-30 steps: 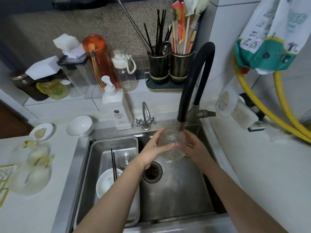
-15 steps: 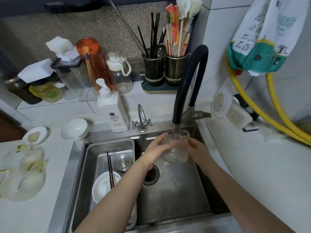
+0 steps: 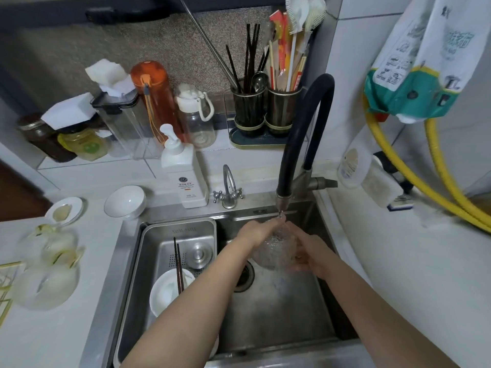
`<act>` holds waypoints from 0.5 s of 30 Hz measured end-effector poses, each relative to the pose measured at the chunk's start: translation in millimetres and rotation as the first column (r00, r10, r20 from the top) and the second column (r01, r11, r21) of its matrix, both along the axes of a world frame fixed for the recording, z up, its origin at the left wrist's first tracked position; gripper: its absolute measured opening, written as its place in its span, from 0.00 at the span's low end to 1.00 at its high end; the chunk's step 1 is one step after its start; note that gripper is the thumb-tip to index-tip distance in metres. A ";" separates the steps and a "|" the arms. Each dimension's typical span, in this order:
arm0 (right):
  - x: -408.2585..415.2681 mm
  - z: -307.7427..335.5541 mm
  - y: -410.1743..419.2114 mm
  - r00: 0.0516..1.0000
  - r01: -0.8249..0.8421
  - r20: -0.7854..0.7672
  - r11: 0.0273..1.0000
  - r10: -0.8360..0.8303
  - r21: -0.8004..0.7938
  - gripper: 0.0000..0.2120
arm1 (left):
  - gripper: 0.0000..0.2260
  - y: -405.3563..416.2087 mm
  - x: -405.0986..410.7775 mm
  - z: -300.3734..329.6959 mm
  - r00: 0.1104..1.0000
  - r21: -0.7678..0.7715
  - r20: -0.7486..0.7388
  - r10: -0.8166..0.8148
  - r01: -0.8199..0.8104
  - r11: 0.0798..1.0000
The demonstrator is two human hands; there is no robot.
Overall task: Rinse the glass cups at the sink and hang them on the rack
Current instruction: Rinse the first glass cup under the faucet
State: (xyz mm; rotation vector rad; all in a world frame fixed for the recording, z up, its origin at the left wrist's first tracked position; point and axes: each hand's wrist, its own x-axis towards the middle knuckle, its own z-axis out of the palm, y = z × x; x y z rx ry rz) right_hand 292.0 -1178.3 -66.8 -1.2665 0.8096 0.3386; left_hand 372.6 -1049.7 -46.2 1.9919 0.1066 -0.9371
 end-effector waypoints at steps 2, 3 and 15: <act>-1.7 -4.5 1.0 1.000 -0.001 -0.013 0.998 0.001 0.066 0.30 | 0.41 -2.6 2.7 4.3 0.998 0.069 -0.034 -0.057 0.059 0.996; -2.6 -6.4 1.0 1.000 0.004 -0.022 0.995 -0.002 0.099 0.30 | 0.40 -4.2 4.7 6.1 0.995 0.077 -0.071 -0.072 0.077 0.994; 13.1 6.3 1.2 0.988 0.133 0.041 0.961 -0.147 0.242 0.31 | 0.27 0.9 12.5 14.6 0.997 -0.143 0.025 0.077 -0.072 0.987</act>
